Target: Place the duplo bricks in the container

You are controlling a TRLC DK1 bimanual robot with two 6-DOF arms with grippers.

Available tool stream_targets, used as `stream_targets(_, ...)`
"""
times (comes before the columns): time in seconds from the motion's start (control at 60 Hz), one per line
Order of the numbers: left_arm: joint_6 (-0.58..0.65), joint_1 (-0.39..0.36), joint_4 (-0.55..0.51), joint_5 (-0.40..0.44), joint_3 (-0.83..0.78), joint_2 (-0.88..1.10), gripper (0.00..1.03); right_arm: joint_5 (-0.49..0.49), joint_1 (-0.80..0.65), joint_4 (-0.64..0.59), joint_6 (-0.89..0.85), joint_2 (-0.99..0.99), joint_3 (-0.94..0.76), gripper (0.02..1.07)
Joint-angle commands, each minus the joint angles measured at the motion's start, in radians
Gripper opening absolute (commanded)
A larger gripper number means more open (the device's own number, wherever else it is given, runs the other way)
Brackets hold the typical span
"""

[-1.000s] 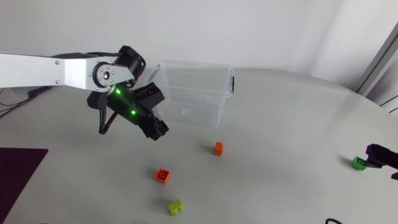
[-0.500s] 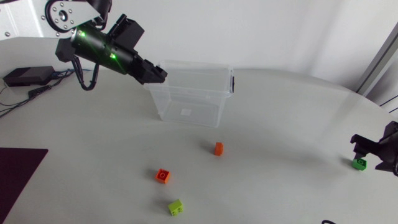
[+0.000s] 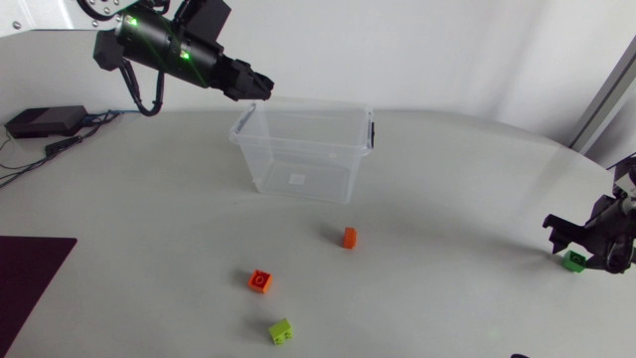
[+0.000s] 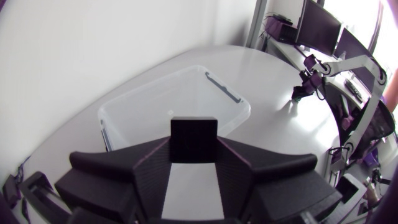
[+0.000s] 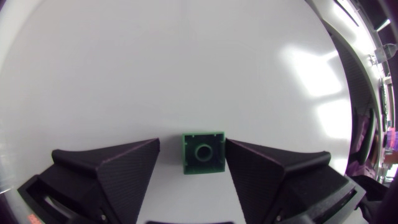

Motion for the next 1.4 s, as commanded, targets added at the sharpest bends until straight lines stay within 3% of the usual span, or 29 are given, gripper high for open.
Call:
stream_targets(0.0,-0.027,0.000,0.012,0.014,0.036,0.041,0.37,0.010,0.019,0.004,0.044,0.026,0.015,0.70)
stream_targets(0.05,-0.032,-0.002,0.021,0.013,0.039,0.045,0.37,0.014,0.025,0.004,0.048,0.026,0.012,0.68)
stream_targets(0.217,-0.050,-0.006,0.052,0.013,0.050,0.067,0.37,0.019,0.036,0.023,0.065,0.026,0.005,0.38)
stream_targets(0.333,-0.058,-0.011,0.072,0.014,0.048,0.090,0.37,0.022,0.045,0.064,0.064,0.023,-0.029,0.31)
stream_targets(0.533,-0.064,-0.037,0.109,0.013,0.050,0.134,0.37,0.025,0.056,0.147,0.001,-0.089,-0.133,0.27)
stream_targets(0.733,-0.092,-0.055,0.138,-0.007,0.091,0.194,0.39,0.005,0.137,0.076,-0.041,-0.335,-0.199,0.27)
stream_targets(0.8,-0.108,-0.058,0.155,-0.032,0.110,0.216,0.43,-0.013,0.194,0.037,-0.039,-0.419,-0.196,0.27)
stream_targets(0.867,-0.113,-0.057,0.179,-0.065,0.114,0.228,0.58,-0.018,0.274,-0.016,-0.022,-0.494,-0.182,0.27)
stream_targets(0.933,-0.113,-0.054,0.225,-0.094,0.091,0.219,0.93,-0.010,0.377,-0.065,0.007,-0.552,-0.150,0.27)
stream_targets(1.167,-0.092,-0.006,0.293,-0.113,-0.034,0.079,0.98,-0.053,0.559,-0.075,-0.019,-0.614,-0.041,0.27)
stream_targets(1.383,0.154,-0.008,0.218,-0.093,-0.307,-0.154,0.98,-0.053,0.711,-0.065,-0.036,-0.572,0.084,0.27)
